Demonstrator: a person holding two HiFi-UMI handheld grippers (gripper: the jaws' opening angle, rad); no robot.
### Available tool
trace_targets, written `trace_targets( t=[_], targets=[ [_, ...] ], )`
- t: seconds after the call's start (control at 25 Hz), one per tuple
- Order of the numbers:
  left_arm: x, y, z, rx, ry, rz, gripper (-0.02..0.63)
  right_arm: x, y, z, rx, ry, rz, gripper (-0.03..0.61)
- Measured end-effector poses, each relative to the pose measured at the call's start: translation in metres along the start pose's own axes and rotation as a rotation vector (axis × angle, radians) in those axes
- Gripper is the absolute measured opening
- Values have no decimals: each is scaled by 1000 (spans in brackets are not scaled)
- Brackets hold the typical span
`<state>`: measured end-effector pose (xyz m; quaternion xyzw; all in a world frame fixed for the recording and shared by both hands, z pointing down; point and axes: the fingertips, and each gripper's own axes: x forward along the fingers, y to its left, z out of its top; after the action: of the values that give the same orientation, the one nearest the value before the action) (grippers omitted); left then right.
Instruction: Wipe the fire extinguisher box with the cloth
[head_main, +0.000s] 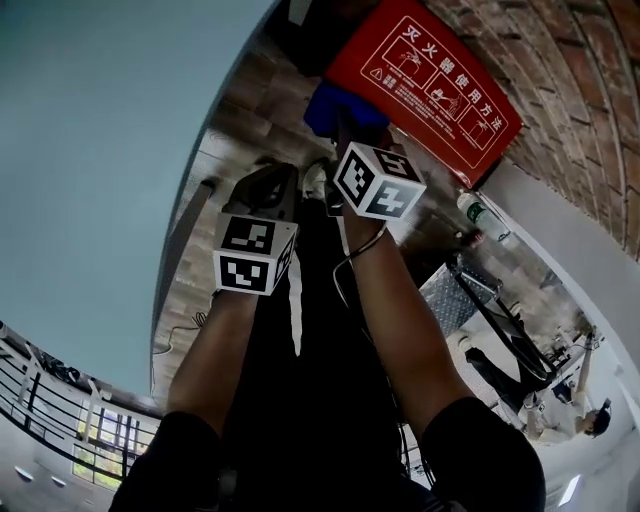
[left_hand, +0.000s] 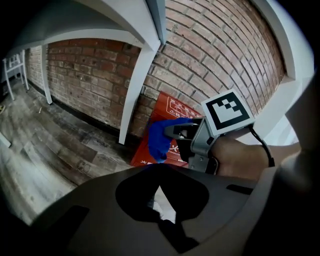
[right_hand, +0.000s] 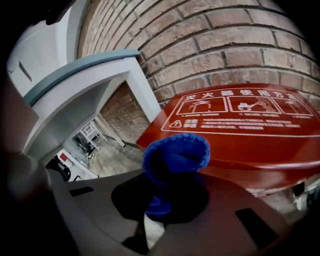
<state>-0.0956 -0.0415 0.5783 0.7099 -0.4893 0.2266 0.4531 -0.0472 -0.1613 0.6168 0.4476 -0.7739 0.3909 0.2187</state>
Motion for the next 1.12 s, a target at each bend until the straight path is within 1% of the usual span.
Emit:
trace_targets(
  t=[0.16,0.28,0.44,0.52,0.68,0.8,0.92,1.12],
  targets=[
    [8,-1,1,46,11,4,-3,-26,-39,-4,34,-3,-47,46],
    [16,-1,5,51,11,7,-3,-56,-79,-13,53,11,-104,46],
    [26,-9,8,65,21,-6,-3,-98,-139,-30,6,69,-210,46],
    [29,-16,10,76,21,-20,-3,-117,-161,-33,15,100,-255,46],
    [31,-26,9,48,13,-39,-3,-147,-201,-46,59,130,-347,46],
    [31,-29,5,35,19,-48,-3,-154,-216,-51,82,132,-406,46],
    [28,-29,2,33,19,-56,-3,-144,-219,-52,66,141,-441,46],
    [21,-29,-11,46,37,-82,-3,-120,-206,-54,36,180,-460,46]
  ],
)
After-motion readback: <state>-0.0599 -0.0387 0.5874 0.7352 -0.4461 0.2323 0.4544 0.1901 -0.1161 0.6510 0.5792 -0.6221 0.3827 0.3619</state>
